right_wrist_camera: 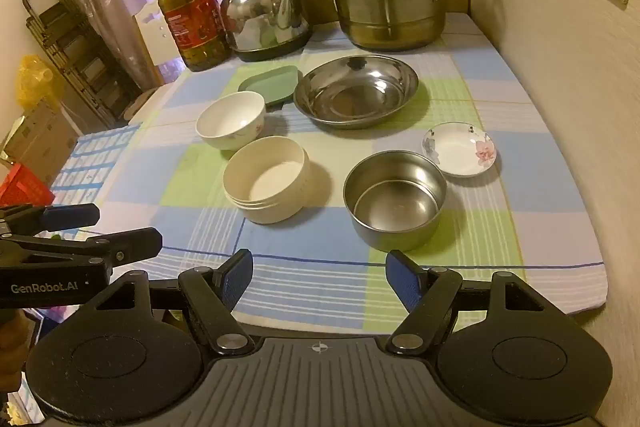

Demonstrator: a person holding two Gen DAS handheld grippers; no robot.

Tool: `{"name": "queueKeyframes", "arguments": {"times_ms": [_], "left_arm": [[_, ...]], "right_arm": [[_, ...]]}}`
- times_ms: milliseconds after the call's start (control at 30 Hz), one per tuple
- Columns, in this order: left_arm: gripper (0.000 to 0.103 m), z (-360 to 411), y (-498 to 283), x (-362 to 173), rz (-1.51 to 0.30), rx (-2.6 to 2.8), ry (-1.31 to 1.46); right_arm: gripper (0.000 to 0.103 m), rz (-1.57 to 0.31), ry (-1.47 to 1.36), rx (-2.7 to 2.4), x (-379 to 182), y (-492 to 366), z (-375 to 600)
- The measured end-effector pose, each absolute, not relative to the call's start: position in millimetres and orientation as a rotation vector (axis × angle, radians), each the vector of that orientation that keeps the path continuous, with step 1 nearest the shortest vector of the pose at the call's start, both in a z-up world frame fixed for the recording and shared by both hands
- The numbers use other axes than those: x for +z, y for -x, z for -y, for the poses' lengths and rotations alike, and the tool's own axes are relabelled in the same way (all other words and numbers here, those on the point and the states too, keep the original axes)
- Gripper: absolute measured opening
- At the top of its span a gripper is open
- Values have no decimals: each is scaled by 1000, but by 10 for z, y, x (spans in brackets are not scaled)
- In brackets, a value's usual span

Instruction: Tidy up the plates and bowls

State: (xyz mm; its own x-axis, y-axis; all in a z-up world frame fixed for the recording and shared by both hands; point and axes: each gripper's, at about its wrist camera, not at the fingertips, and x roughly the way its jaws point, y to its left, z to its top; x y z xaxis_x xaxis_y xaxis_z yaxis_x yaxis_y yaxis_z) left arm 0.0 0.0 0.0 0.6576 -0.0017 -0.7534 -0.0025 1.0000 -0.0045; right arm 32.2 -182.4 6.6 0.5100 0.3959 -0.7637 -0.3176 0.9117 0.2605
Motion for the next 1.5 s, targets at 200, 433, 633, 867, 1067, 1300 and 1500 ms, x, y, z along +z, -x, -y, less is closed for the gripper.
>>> {"name": "queueKeyframes", "arguments": {"times_ms": [200, 433, 633, 867, 1067, 1300, 1500], "left_arm": [[88, 3, 1, -5, -853, -3, 7], [88, 2, -2, -2, -856, -2, 8], [88, 5, -17, -20, -860, -2, 10], [88, 30, -31, -43, -862, -2, 11], [88, 46, -21, -70, -864, -3, 11], [88, 109, -75, -170, -878, -3, 18], [88, 77, -79, -128, -884, 1, 25]], "right_arm": [[73, -942, -91, 434, 39, -354, 1824], [73, -952, -92, 428, 34, -378, 1806], [73, -954, -89, 426, 29, -382, 1825], [73, -955, -87, 424, 33, -396, 1839], [73, -958, -86, 423, 62, -400, 1832], [73, -962, -88, 422, 31, -417, 1850], [73, -965, -89, 422, 20, -424, 1876]]}}
